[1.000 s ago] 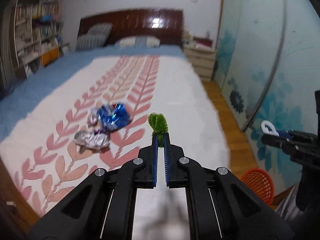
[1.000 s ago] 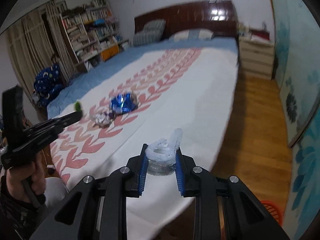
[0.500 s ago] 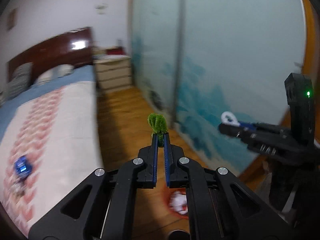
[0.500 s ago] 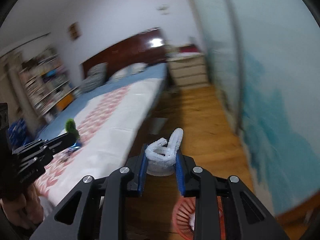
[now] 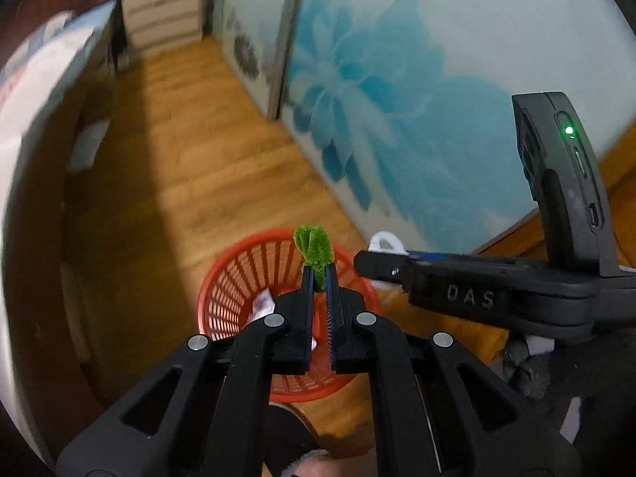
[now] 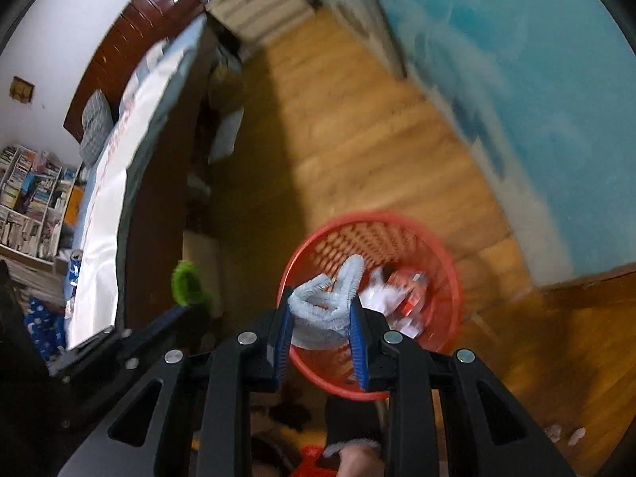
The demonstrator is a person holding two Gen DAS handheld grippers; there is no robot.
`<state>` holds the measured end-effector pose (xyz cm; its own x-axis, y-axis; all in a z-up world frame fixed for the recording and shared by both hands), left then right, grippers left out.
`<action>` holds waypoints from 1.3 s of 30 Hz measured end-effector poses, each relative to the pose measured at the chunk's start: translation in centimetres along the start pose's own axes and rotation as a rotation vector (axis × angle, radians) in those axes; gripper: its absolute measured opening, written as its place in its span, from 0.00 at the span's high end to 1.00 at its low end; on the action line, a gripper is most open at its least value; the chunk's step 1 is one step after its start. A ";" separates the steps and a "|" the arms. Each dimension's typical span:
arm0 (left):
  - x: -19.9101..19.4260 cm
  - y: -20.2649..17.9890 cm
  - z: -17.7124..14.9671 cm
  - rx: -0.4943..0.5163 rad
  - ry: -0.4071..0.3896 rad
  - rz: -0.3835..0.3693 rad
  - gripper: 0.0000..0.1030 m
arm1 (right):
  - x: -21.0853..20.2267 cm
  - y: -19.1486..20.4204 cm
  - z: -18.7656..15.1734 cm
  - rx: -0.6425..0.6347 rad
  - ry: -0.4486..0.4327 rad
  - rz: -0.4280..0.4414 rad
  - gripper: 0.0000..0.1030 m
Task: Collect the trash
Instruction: 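Carry both items to the red basket and open both tools over it, then move both open tools back over the trash on the bed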
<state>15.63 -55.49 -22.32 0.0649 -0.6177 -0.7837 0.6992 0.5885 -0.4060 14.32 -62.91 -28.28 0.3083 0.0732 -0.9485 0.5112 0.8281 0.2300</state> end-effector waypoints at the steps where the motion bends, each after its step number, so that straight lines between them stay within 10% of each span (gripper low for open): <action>1: 0.5 0.5 -0.2 -0.025 0.009 -0.006 0.95 | 0.7 0.2 -0.1 -0.009 0.015 -0.014 0.74; 19: 4.8 3.4 -3.3 -0.113 0.105 -0.007 0.95 | 4.4 1.9 -0.4 0.064 0.092 -0.031 0.72; 22: 5.0 3.6 -3.4 -0.134 0.103 -0.016 0.74 | 4.3 1.3 0.1 0.096 0.072 -0.040 0.42; 24: 4.6 3.8 -3.3 -0.144 0.074 -0.010 0.36 | 4.2 0.9 0.5 0.106 0.059 -0.063 0.40; 28: 3.9 4.2 -3.3 -0.145 0.066 -0.009 0.36 | 4.0 1.3 1.3 0.139 0.044 -0.056 0.40; 39: -10.6 6.1 -2.8 -0.028 -0.082 0.089 0.36 | -0.7 11.7 3.1 0.007 -0.102 0.078 0.38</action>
<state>17.18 -43.85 -17.82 0.1849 -0.6022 -0.7767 0.6682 0.6566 -0.3500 22.55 -54.99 -24.30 0.4272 0.0803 -0.9006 0.4881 0.8180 0.3045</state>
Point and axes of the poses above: each gripper's, at about its wrist camera, not at the fingertips, and x roughly the way its jaws point, y to its left, z to its top, the point moved 10 cm from there along x, roughly the way its jaws point, and after that the axes turned 14 degrees about -z, right-handed, at the moved point
